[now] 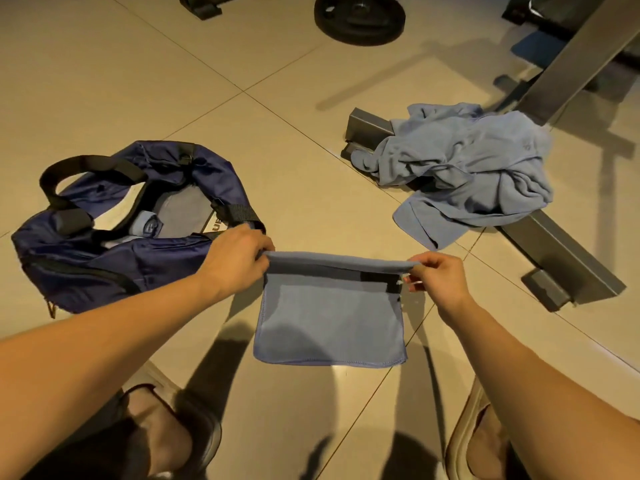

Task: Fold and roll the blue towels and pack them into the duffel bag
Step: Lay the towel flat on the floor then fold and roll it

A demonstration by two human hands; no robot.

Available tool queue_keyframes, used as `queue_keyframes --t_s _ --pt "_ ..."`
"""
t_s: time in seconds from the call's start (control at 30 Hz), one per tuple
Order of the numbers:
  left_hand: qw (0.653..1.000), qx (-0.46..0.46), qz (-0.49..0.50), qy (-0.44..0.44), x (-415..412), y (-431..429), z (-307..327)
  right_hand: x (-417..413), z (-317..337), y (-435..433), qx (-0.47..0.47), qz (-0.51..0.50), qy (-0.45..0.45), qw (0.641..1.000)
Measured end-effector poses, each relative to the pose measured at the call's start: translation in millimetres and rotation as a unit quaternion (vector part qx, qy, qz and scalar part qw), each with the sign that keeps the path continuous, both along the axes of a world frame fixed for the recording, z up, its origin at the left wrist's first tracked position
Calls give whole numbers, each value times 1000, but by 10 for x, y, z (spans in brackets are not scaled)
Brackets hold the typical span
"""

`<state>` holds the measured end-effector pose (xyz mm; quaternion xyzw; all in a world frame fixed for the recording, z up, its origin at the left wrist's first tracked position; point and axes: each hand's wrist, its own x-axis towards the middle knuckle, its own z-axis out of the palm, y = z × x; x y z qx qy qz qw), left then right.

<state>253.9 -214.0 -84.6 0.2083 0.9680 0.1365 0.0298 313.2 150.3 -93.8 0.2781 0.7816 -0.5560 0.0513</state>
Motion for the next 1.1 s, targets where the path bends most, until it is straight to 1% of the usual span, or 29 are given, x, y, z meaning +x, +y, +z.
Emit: queue_keyframes --t_s 0.07,0.13,0.2,0.23,0.27,0.33,0.43,0.57,0.77,0.93,1.03,1.1 --pt "999 -9 -35 6 219 -47 -56 183 -48 -34 30 9 -10 999" --pt "997 -29 -71 -3 415 -90 -160 382 -148 -39 92 38 -14 995" --pt "995 -51 -87 -25 573 -121 -282 570 -276 -34 142 57 -27 988" --pt "994 -57 -89 -38 648 -125 -334 652 -351 -26 148 56 -36 987" --pt "993 -62 -90 -50 725 -128 -392 727 -392 -43 143 48 -47 987" --pt "991 -78 -86 -64 886 -112 -480 853 -423 -122 102 21 -72 992" --pt "992 -87 -70 -63 1104 -118 -595 986 -468 -223 52 5 -91 995" --pt "995 -76 -55 -46 1282 -210 -694 1118 -545 -240 24 4 -113 993" --pt "987 -101 -80 -91 1418 -202 -737 1186 -563 -259 -2 -17 -142 990" --pt "990 -76 -66 -102 1479 -159 -716 1233 -594 -264 -16 -47 -153 987" --pt "985 -111 -79 -103 1501 -188 -757 1279 -639 -249 -56 -71 -158 983" --pt "982 -133 -89 -96 1504 -236 -805 1298 -660 -249 -63 -89 -158 981"
